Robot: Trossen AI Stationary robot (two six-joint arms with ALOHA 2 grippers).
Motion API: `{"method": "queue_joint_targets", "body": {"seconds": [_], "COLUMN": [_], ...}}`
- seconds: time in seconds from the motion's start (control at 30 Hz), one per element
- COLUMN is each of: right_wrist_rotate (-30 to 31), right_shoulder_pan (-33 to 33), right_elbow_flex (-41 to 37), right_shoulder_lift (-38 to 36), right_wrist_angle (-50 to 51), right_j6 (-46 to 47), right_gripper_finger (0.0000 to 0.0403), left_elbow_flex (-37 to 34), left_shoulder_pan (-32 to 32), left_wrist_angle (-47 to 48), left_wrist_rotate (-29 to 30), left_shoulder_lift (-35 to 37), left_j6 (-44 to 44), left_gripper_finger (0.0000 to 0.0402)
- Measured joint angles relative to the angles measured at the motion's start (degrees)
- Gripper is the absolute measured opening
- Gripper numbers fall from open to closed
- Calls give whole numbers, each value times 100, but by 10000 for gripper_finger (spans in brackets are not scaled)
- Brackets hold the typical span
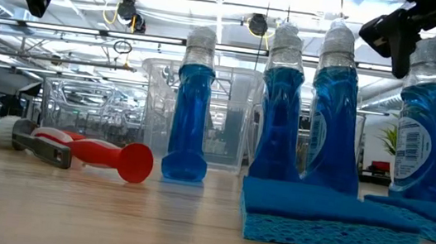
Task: Pick & Place Kitchen Sink Supplies
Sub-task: Put the blue dishwashing liquid bottle into the right transparent bin
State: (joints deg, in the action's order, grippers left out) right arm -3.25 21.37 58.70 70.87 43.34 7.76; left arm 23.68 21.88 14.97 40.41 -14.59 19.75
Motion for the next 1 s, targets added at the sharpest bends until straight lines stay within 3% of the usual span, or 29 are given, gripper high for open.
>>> {"method": "queue_joint_targets", "body": {"seconds": [0.17, 0.43, 1.0], "right_wrist_rotate": [9, 44, 173], "right_shoulder_pan": [0, 0, 2], "right_elbow_flex": [0, 2, -4], "right_shoulder_lift": [27, 22, -23], "right_wrist_angle": [-12, -7, -130], "right_j6": [37, 39, 143], "right_gripper_finger": [199, 120, 121], "left_elbow_flex": [0, 0, -2], "left_shoulder_pan": [-1, 1, 1], "left_wrist_angle": [1, 1, 3], "left_wrist_rotate": [1, 1, 3], "left_shoulder_lift": [0, 0, -1], "left_j6": [-2, -2, 0], "left_gripper_finger": [33, 33, 33]}}
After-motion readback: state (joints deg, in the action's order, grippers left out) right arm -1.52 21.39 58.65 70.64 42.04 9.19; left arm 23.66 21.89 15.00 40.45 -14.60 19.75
